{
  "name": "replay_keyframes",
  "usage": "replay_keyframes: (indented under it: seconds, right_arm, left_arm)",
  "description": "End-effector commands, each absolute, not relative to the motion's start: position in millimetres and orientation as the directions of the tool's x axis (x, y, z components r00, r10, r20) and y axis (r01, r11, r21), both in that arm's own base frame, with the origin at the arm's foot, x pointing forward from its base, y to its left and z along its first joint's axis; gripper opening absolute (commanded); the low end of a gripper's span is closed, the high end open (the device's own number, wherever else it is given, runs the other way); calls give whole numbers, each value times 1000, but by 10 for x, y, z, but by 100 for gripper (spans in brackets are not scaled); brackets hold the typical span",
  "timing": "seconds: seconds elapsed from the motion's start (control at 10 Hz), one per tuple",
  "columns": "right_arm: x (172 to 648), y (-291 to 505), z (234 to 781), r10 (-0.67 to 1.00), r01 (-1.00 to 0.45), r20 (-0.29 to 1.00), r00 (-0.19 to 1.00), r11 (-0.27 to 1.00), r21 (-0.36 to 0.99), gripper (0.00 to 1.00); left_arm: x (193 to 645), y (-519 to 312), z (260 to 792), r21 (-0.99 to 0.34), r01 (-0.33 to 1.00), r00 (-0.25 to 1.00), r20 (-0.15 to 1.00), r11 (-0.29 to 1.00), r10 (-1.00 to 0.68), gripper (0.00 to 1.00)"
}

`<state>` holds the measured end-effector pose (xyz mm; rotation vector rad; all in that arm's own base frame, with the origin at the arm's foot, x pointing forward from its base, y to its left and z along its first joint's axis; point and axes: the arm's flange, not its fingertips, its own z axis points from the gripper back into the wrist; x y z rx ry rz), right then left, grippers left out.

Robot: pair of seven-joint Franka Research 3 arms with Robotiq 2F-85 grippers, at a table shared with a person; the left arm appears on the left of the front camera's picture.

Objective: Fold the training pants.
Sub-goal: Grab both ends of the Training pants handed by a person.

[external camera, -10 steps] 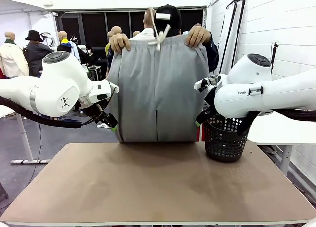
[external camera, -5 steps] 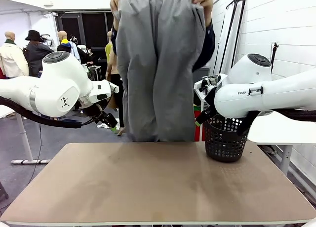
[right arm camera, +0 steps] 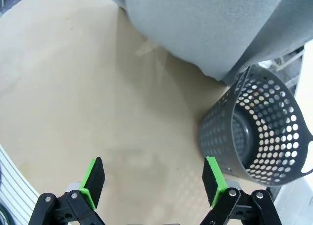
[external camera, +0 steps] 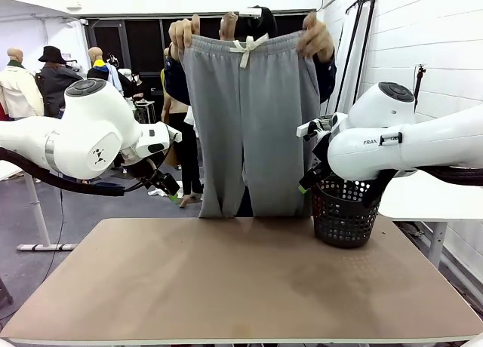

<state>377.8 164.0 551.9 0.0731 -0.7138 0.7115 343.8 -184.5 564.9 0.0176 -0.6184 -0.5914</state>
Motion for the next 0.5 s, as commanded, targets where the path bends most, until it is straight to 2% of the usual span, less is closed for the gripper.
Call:
replay_keyframes:
  seconds: [0.0,0.4]
  right_arm:
    - [3780,1633,5522,571,-620,623,534,766,-170,100]
    - [3780,1633,5522,571,-620,623,534,766,-170,100]
  left_arm:
    - [3438,-1840,5654,192,523,650,540,830,-535,100]
    - [3438,-1840,5654,192,523,650,540,830,-535,100]
